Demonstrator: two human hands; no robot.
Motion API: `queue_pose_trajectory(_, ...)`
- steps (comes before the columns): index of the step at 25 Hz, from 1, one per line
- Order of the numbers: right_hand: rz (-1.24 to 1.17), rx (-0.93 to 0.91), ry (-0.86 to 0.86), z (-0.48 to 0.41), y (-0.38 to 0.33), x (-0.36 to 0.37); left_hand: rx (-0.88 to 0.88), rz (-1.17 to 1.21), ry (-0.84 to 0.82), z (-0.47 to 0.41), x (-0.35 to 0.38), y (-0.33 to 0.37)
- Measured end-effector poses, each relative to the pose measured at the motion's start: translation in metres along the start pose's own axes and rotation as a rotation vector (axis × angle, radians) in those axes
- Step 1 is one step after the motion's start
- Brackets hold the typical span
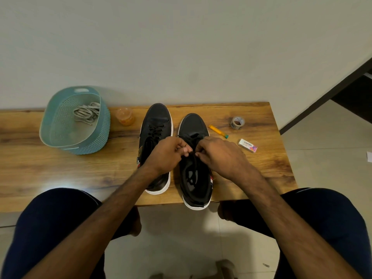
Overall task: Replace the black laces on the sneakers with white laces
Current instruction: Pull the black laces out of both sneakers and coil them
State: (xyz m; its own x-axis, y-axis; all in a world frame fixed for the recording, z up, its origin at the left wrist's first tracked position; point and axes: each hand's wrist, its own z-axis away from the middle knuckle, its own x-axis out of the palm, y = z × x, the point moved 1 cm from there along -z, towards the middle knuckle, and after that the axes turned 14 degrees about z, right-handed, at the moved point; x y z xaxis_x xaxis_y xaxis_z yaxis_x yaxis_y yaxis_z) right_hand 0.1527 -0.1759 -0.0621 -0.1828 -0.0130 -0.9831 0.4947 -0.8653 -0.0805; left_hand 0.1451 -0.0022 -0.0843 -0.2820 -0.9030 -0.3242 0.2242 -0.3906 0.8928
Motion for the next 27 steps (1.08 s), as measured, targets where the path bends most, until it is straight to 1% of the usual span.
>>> queue_pose_trajectory(3,0.05,-0.025,0.008,0.001,0.0,0.002,0.057,-0.066,-0.007,0.002,0.003,0.001)
queue_pose_trajectory(6,0.067,-0.029,0.04,0.001,-0.001,0.0,0.058,-0.163,0.027,0.002,0.005,-0.001)
queue_pose_trajectory(7,0.052,-0.041,0.06,0.002,-0.001,0.0,0.058,-0.152,0.047,0.002,0.004,-0.001)
queue_pose_trajectory(8,0.027,-0.06,0.076,0.002,0.001,-0.001,0.047,-0.083,0.057,0.002,0.004,0.0)
queue_pose_trajectory(11,-0.126,-0.058,0.048,0.004,0.015,-0.001,-0.047,0.203,0.102,0.003,0.001,0.004)
queue_pose_trajectory(12,-0.179,-0.027,0.03,0.005,0.022,-0.002,-0.062,0.23,0.135,0.003,-0.001,0.004)
queue_pose_trajectory(13,-0.223,0.009,0.035,0.006,0.029,-0.001,-0.048,0.194,0.155,0.003,-0.003,0.004)
queue_pose_trajectory(15,-0.311,0.053,0.108,0.006,0.033,0.0,-0.01,0.131,0.148,0.004,-0.003,0.005)
queue_pose_trajectory(16,-0.349,0.047,0.138,0.005,0.029,-0.001,-0.01,0.163,0.145,0.004,-0.002,0.007)
queue_pose_trajectory(17,-0.352,0.03,0.14,0.004,0.021,0.0,-0.021,0.209,0.14,0.005,0.0,0.008)
queue_pose_trajectory(19,-0.21,0.008,0.109,0.0,0.003,0.004,-0.055,0.244,0.121,0.004,0.0,0.009)
queue_pose_trajectory(20,-0.137,0.007,0.121,-0.003,-0.002,0.007,-0.08,0.256,0.092,0.004,0.001,0.01)
queue_pose_trajectory(21,-0.12,0.015,0.149,-0.004,-0.004,0.009,-0.107,0.296,0.058,0.004,0.001,0.011)
queue_pose_trajectory(22,-0.18,0.037,0.166,-0.006,-0.003,0.009,-0.137,0.358,0.038,0.004,0.0,0.012)
queue_pose_trajectory(23,-0.319,0.072,0.162,-0.007,0.002,0.01,-0.167,0.425,0.041,0.004,-0.001,0.015)
queue_pose_trajectory(26,-0.925,0.242,0.021,-0.004,0.012,0.005,-0.215,0.675,0.159,0.005,-0.015,0.024)
queue_pose_trajectory(27,-1.072,0.283,-0.019,-0.001,0.015,0.0,-0.217,0.762,0.207,0.005,-0.021,0.027)
